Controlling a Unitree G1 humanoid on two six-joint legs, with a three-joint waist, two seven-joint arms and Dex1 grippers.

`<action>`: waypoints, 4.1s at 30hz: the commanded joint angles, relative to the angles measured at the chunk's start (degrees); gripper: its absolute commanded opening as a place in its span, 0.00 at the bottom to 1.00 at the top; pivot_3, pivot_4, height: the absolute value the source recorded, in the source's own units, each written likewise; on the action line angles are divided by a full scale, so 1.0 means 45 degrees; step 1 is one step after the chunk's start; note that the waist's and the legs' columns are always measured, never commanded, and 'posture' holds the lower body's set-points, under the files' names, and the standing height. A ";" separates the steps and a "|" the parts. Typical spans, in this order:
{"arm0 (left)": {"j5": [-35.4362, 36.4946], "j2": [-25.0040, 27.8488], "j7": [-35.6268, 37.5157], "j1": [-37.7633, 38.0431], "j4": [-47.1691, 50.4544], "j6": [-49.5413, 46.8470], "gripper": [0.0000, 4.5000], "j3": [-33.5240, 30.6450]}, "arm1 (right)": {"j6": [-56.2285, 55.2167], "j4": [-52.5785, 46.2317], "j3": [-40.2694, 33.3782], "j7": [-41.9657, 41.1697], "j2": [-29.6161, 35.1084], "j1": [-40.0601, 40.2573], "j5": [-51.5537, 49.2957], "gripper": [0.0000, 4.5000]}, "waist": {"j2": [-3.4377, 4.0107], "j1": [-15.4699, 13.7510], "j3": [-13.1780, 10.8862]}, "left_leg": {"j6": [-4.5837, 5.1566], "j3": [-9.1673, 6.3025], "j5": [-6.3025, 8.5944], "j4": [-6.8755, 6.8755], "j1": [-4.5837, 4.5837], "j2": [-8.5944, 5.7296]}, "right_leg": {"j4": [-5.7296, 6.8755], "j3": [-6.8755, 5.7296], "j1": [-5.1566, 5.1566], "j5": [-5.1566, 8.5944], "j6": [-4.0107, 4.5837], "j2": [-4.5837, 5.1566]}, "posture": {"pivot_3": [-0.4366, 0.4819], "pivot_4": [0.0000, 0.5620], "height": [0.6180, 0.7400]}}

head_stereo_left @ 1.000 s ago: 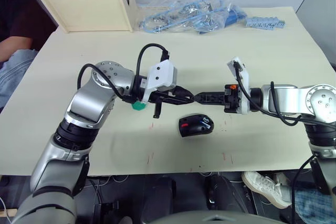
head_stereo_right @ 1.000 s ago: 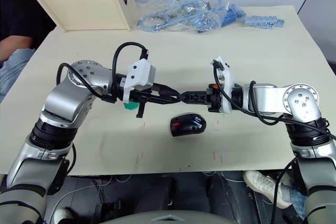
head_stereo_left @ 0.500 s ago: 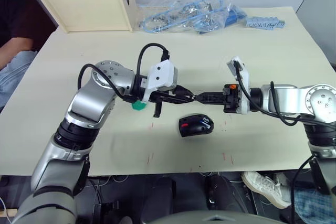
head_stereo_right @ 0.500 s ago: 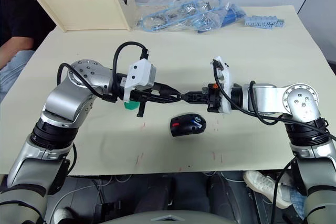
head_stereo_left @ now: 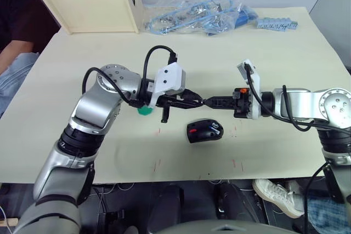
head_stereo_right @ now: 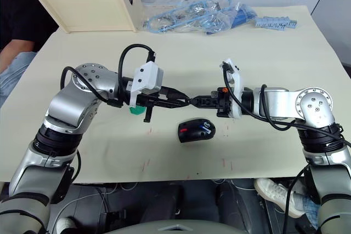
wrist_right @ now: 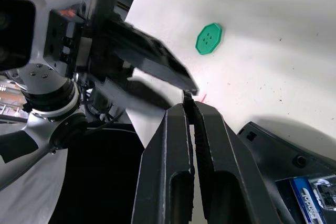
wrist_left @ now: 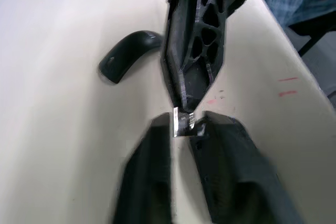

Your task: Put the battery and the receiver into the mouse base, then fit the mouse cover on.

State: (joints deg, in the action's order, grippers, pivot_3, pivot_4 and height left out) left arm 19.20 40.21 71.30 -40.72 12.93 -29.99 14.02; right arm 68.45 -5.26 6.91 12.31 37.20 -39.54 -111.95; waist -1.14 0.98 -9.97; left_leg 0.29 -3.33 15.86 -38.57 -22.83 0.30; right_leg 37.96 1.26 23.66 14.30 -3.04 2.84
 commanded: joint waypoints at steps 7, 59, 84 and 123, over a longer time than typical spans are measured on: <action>0.1330 0.0004 -0.1236 0.1352 0.1459 -0.1854 0.99 -0.1141 | -0.0137 -0.0699 -0.0690 -0.0430 0.1235 0.1171 -0.0233 0.00 | 0.0000 -0.0002 0.0000 | 0.0001 0.0000 0.0001 0.0001 -0.0003 0.0001 | -0.0007 0.0001 0.0000 0.0000 0.0000 0.0001 | 0.48 0.27 1.00; -0.1301 -0.1675 -0.2178 0.4202 -0.1110 0.2286 0.99 0.0797 | -0.2689 -0.4018 -0.5579 -0.2062 0.4370 1.0622 -0.0232 0.00 | 0.0005 -0.0080 0.0005 | 0.0001 0.0024 0.0001 -0.0014 0.0021 0.0003 | 0.0003 0.0032 -0.0021 -0.0003 -0.0006 -0.0005 | 0.48 0.27 1.00; -0.2076 -0.2180 -0.2344 0.3574 -0.1077 0.1692 0.99 0.1394 | -0.3054 -0.4302 -0.5491 -0.1926 0.4320 1.0726 -0.0233 0.00 | 0.0005 -0.0076 0.0005 | 0.0001 0.0021 0.0000 -0.0015 0.0024 0.0004 | 0.0006 0.0031 -0.0022 -0.0002 -0.0005 -0.0007 | 0.48 0.27 1.00; -0.2398 -0.2377 -0.2593 0.3553 -0.1091 0.1689 0.66 0.1465 | -0.1465 -0.4642 -0.0874 -0.0647 0.5672 0.3679 0.1078 0.00 | 0.0013 -0.0072 0.0007 | 0.0000 0.0007 0.0000 -0.0032 0.0011 0.0003 | 0.0004 0.0014 -0.0022 -0.0004 -0.0006 -0.0003 | 0.48 0.27 1.00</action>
State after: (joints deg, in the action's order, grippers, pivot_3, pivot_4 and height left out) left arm 8.33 29.72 59.82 -24.55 6.27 -22.92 20.74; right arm 59.37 -25.57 0.11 9.46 63.12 -17.95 -107.11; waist -1.08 0.66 -9.94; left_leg 0.29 -3.25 15.86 -38.73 -22.78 0.32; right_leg 37.98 1.37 23.57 14.27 -3.07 2.83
